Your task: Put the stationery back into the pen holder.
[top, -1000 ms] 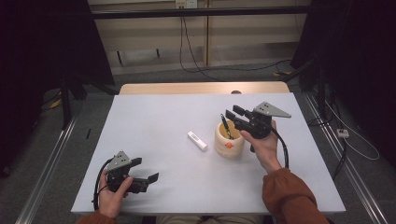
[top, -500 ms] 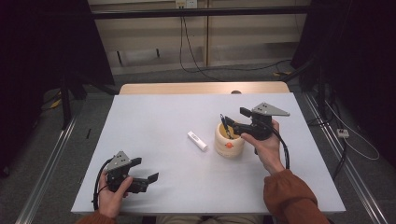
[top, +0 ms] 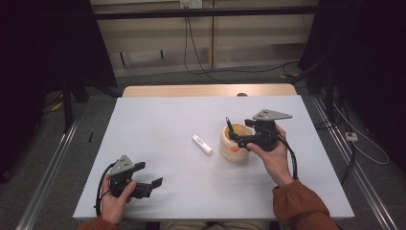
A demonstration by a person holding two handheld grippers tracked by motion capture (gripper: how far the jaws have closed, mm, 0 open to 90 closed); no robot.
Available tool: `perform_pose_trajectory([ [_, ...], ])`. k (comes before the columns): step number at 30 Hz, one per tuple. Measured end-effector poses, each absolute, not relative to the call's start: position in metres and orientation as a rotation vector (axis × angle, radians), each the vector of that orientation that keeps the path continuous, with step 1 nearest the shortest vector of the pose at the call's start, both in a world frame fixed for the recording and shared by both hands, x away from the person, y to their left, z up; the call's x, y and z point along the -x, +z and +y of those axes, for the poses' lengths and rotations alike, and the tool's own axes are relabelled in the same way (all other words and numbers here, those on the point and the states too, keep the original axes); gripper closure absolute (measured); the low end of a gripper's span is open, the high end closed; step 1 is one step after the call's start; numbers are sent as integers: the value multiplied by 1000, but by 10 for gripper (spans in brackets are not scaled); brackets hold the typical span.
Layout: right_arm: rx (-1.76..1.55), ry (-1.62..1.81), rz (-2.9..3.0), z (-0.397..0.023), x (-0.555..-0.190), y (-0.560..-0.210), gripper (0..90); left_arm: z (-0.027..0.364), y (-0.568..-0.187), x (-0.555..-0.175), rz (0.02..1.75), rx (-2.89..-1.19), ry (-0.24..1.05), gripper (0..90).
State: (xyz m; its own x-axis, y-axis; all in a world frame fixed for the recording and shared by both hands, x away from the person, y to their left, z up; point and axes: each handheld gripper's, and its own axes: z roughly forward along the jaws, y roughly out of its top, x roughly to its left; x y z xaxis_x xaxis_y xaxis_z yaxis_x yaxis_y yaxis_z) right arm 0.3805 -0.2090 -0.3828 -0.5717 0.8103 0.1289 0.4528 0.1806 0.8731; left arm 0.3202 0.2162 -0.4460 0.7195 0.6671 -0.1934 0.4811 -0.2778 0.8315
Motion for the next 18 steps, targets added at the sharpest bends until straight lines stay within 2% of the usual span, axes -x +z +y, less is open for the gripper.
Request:
perform_pose_trajectory([
  [2,-1206,1312,2114,-207,-379,-383,208,217,-446,-320,882,-1937,239,59],
  [14,-1175,1261,2199,-198,-369,-378,124,216,-446,-320,886,-1939,240,59],
  [18,-1134,1247,2248,-189,-366,-377,124,216,-446,-320,886,-1939,242,59],
])
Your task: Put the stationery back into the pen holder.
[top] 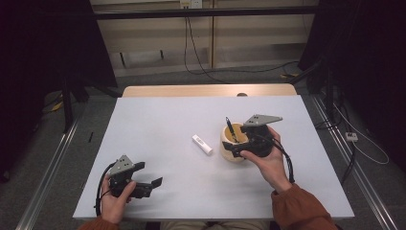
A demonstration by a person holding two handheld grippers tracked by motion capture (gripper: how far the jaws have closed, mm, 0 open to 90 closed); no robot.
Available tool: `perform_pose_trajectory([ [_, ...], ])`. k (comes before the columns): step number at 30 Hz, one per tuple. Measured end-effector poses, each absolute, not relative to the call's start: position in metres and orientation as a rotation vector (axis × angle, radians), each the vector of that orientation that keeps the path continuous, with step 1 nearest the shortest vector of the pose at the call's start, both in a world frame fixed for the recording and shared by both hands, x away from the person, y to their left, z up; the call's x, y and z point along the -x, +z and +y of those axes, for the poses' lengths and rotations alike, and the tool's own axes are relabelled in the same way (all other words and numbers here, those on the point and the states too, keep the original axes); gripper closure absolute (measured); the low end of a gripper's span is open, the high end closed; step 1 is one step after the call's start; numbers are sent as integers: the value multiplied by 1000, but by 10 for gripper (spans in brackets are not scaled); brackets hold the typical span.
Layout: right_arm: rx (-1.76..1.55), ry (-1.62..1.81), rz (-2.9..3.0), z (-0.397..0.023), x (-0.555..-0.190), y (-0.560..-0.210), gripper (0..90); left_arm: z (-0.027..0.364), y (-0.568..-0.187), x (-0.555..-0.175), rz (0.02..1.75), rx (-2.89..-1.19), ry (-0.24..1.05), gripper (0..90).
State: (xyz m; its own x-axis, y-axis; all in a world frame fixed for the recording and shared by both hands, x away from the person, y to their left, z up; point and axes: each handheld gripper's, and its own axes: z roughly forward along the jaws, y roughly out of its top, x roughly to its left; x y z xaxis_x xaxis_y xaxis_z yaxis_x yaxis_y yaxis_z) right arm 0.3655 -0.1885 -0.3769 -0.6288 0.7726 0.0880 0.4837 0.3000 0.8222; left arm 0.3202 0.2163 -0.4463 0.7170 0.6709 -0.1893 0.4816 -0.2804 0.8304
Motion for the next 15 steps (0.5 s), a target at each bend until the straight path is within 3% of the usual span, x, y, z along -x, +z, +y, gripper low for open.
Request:
perform_pose_trajectory([
  [15,-1053,1212,2441,-136,-371,-373,194,217,-446,-320,883,-1939,240,59],
])
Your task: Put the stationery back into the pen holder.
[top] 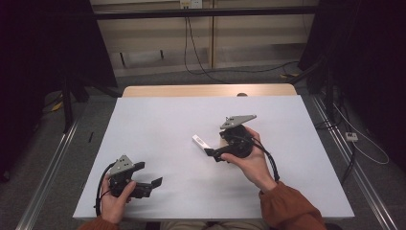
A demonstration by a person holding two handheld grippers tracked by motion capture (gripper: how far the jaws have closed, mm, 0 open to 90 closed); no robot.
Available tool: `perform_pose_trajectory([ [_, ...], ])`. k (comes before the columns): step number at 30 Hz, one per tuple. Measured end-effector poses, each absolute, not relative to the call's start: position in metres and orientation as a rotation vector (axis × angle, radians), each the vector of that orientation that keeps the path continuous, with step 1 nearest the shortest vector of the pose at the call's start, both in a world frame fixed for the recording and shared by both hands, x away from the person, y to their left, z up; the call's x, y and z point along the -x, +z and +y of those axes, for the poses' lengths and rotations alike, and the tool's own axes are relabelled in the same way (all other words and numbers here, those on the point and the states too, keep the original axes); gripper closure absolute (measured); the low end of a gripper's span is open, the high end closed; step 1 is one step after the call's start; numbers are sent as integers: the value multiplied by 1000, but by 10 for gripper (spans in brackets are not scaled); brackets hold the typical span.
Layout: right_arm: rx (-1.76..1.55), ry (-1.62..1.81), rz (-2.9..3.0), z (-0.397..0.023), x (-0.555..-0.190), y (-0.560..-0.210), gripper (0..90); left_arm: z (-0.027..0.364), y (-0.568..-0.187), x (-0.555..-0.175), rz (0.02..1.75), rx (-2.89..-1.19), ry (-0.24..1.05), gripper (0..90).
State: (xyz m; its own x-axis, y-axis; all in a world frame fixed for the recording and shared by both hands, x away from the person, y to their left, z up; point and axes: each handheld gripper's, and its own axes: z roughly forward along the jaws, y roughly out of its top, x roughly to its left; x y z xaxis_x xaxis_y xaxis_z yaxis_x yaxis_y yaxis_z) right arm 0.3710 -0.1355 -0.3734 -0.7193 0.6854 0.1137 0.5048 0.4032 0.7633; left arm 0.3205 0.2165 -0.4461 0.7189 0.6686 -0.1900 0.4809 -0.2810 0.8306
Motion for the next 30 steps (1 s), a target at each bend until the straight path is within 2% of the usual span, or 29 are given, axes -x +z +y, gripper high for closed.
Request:
perform_pose_trajectory([
  [7,-1072,1108,2530,-110,-385,-383,211,216,-446,-320,884,-1937,240,59],
  [30,-1189,633,2629,-61,-421,-412,438,218,-445,-320,878,-1931,241,59],
])
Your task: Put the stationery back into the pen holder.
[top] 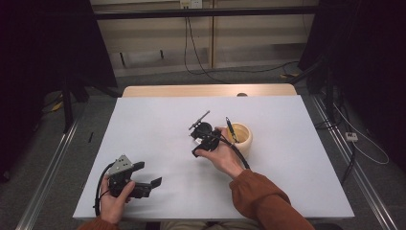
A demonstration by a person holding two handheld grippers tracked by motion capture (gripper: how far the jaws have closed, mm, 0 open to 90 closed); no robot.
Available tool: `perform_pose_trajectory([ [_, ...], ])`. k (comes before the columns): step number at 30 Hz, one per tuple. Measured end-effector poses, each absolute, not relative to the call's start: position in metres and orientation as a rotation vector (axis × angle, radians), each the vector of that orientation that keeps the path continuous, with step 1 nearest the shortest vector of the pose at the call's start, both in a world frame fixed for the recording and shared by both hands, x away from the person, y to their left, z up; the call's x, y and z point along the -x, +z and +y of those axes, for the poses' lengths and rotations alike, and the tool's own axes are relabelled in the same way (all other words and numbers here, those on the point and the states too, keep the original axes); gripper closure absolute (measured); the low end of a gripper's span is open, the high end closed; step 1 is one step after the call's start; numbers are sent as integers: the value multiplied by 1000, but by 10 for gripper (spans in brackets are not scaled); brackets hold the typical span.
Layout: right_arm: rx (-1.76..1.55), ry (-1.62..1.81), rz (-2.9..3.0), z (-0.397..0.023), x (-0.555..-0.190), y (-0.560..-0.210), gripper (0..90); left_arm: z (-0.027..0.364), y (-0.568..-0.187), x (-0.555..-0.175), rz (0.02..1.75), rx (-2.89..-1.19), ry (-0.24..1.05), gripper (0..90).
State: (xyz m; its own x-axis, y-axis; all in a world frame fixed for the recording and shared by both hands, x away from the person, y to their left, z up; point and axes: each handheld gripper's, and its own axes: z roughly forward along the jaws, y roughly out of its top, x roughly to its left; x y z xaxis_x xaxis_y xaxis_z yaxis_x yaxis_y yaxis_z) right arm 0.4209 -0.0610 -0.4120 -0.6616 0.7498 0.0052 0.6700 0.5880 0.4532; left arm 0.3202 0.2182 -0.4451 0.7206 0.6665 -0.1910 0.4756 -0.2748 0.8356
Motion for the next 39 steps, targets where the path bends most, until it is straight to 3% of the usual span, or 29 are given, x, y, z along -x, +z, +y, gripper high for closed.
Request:
perform_pose_trajectory([
  [13,-1226,488,2610,-57,-432,-427,520,219,-445,-320,877,-1931,240,59],
  [20,-1261,448,2606,-59,-438,-434,671,218,-445,-320,877,-1930,239,59],
  [39,-1225,538,2649,-55,-426,-422,687,218,-445,-320,877,-1931,239,59],
])
